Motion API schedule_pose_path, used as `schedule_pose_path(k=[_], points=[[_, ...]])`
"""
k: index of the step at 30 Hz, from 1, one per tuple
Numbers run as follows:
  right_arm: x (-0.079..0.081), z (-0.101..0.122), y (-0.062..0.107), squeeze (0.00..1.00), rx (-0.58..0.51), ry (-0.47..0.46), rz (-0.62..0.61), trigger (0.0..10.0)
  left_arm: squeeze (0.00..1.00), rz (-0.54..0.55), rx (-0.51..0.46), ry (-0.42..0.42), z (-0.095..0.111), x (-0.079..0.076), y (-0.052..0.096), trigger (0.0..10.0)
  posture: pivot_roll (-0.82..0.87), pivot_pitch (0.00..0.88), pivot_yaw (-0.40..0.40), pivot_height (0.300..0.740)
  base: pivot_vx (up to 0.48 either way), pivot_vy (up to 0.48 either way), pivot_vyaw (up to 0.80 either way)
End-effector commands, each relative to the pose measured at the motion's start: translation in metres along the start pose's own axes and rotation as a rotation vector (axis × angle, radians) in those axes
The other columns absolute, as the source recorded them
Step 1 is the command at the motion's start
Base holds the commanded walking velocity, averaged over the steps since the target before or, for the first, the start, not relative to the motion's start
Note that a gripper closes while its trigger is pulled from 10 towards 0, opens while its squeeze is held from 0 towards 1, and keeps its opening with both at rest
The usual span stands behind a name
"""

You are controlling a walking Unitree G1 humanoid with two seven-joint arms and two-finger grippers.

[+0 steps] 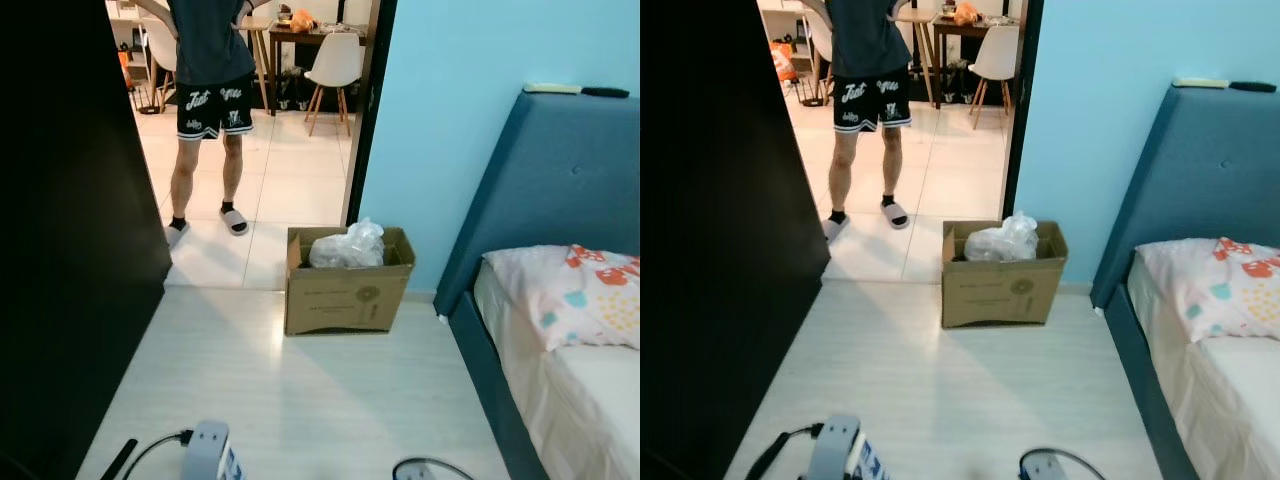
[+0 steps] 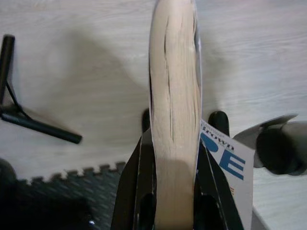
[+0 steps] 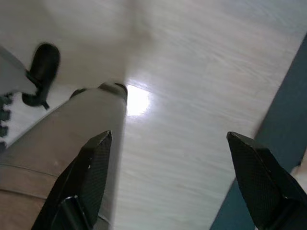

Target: Clean up the room

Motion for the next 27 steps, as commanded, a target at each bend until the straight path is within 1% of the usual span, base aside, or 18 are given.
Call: schedule_pose_path(k=[1,27], points=[[-0.0010,-0.0151,0.0011,0.00,0.042,-0.006,-0.001,10.0,0.00,-0.028,0.006,0.000,-0.0005,-0.0095,-0.0013,10.0,0.05,0.000,-0.055,0.740,0.398,0.000,0.00],[0.0036,-0.0144,0.0004,0.00,0.043,-0.014,0.005,10.0,0.00,-0.030,0.008,-0.001,-0.0019,-0.0089,-0.0009,10.0,0.05,0.000,-0.052,0.740,0.393,0.000,0.00]])
Point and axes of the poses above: a point about 5 cm out from each wrist's last joint towards the gripper, its own y axis pointing back from the gripper into the wrist, its own z axis along the axis of the wrist's last joint, x = y × z, the point moved 6 cm from there along -y, pointing out of the wrist towards the gripper, and after that the axes turned 11 degrees about -y, right-handed, at the moved point
